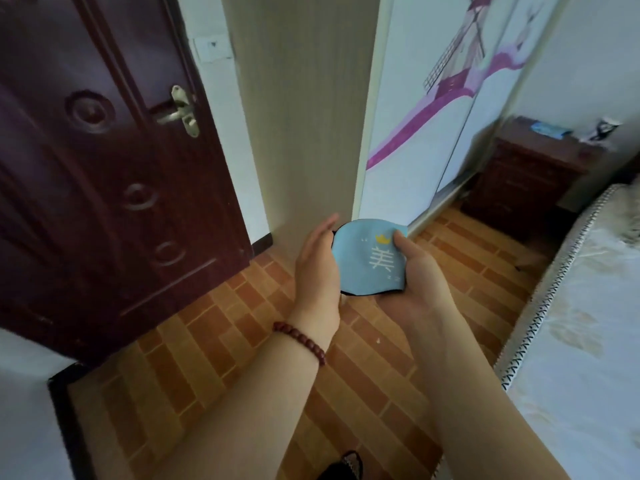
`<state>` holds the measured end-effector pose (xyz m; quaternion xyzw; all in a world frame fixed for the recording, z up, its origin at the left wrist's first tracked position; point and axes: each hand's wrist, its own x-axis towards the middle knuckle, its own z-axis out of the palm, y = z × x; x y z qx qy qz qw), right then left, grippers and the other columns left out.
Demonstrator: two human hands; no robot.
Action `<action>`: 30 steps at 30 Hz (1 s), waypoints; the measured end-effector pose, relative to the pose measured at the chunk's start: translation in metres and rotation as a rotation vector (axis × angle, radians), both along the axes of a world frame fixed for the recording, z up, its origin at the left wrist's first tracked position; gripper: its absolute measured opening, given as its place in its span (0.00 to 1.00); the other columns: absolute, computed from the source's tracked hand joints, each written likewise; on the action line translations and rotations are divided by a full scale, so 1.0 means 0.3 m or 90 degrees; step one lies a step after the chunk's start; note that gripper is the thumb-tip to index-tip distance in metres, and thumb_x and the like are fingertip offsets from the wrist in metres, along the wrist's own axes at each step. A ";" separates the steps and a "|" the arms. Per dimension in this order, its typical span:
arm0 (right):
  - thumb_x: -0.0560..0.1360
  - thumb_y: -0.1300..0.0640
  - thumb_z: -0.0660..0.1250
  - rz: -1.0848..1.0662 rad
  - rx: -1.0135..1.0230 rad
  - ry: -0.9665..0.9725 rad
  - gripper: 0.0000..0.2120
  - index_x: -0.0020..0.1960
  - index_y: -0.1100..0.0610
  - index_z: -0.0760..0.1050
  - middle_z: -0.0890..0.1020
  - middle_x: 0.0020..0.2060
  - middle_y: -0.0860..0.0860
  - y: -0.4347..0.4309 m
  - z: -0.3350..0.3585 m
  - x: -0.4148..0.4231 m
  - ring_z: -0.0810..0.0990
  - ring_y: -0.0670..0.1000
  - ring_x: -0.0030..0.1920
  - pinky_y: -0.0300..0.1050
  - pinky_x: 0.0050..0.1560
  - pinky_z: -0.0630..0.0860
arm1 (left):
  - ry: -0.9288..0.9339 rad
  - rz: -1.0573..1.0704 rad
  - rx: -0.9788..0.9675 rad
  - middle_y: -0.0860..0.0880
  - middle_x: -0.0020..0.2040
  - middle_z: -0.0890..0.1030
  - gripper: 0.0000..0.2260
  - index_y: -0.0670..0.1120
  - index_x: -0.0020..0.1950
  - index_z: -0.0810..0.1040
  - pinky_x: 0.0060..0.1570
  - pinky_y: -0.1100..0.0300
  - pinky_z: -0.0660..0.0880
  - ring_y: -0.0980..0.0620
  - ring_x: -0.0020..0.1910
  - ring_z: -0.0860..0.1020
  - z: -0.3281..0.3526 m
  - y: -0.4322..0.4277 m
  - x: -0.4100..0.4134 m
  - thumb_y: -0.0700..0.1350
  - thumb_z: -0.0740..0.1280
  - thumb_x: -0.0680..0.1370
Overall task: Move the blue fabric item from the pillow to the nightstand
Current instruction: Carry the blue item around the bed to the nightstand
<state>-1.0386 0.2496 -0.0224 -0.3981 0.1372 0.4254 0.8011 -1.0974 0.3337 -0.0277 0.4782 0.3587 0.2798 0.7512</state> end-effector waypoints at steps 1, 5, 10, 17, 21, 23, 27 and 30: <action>0.77 0.49 0.64 -0.021 -0.006 -0.006 0.18 0.61 0.60 0.75 0.84 0.51 0.60 -0.008 0.006 0.061 0.86 0.59 0.43 0.55 0.35 0.82 | -0.002 -0.023 -0.001 0.50 0.57 0.81 0.12 0.60 0.46 0.81 0.56 0.47 0.77 0.48 0.56 0.79 0.004 -0.006 0.066 0.49 0.58 0.79; 0.78 0.52 0.62 -0.109 -0.017 -0.028 0.17 0.62 0.61 0.74 0.85 0.50 0.58 -0.043 0.016 0.278 0.84 0.57 0.45 0.52 0.39 0.81 | 0.011 -0.120 -0.031 0.47 0.53 0.83 0.16 0.53 0.51 0.82 0.53 0.48 0.79 0.47 0.52 0.81 0.011 -0.031 0.314 0.55 0.55 0.80; 0.77 0.51 0.63 -0.173 -0.008 -0.006 0.16 0.60 0.60 0.74 0.86 0.41 0.57 -0.070 0.003 0.469 0.86 0.56 0.36 0.50 0.29 0.81 | 0.019 -0.207 0.009 0.51 0.47 0.84 0.13 0.57 0.46 0.82 0.44 0.53 0.81 0.51 0.46 0.83 0.011 -0.044 0.519 0.62 0.62 0.73; 0.76 0.52 0.65 -0.274 -0.023 -0.011 0.18 0.62 0.60 0.74 0.84 0.51 0.58 -0.048 0.001 0.813 0.85 0.57 0.43 0.50 0.31 0.81 | 0.008 -0.297 0.077 0.51 0.45 0.82 0.09 0.59 0.46 0.80 0.39 0.55 0.81 0.51 0.44 0.81 0.022 -0.013 0.897 0.55 0.60 0.78; 0.76 0.51 0.65 -0.318 -0.018 -0.025 0.18 0.62 0.59 0.74 0.83 0.53 0.58 -0.010 0.027 1.004 0.84 0.58 0.48 0.53 0.38 0.82 | -0.004 -0.332 0.091 0.49 0.47 0.82 0.11 0.57 0.46 0.80 0.39 0.54 0.80 0.49 0.45 0.81 0.057 0.034 1.108 0.53 0.58 0.79; 0.76 0.51 0.65 -0.334 -0.010 -0.032 0.18 0.62 0.59 0.74 0.83 0.54 0.58 0.008 0.036 1.089 0.83 0.59 0.50 0.58 0.45 0.81 | -0.009 -0.351 0.098 0.50 0.47 0.82 0.11 0.58 0.45 0.80 0.37 0.57 0.80 0.49 0.45 0.81 0.075 0.060 1.204 0.53 0.59 0.79; 0.76 0.50 0.64 -0.364 -0.011 -0.030 0.19 0.63 0.59 0.73 0.83 0.55 0.58 0.023 0.028 1.227 0.83 0.58 0.49 0.52 0.35 0.82 | -0.018 -0.377 0.116 0.52 0.49 0.81 0.09 0.60 0.46 0.79 0.36 0.58 0.80 0.50 0.46 0.81 0.074 0.078 1.374 0.52 0.59 0.79; 0.77 0.50 0.63 -0.386 -0.020 -0.023 0.19 0.64 0.60 0.73 0.82 0.55 0.59 -0.002 0.013 1.308 0.83 0.58 0.47 0.49 0.31 0.80 | -0.010 -0.401 0.132 0.50 0.53 0.79 0.08 0.61 0.50 0.77 0.37 0.57 0.80 0.49 0.48 0.80 0.051 0.056 1.474 0.52 0.59 0.79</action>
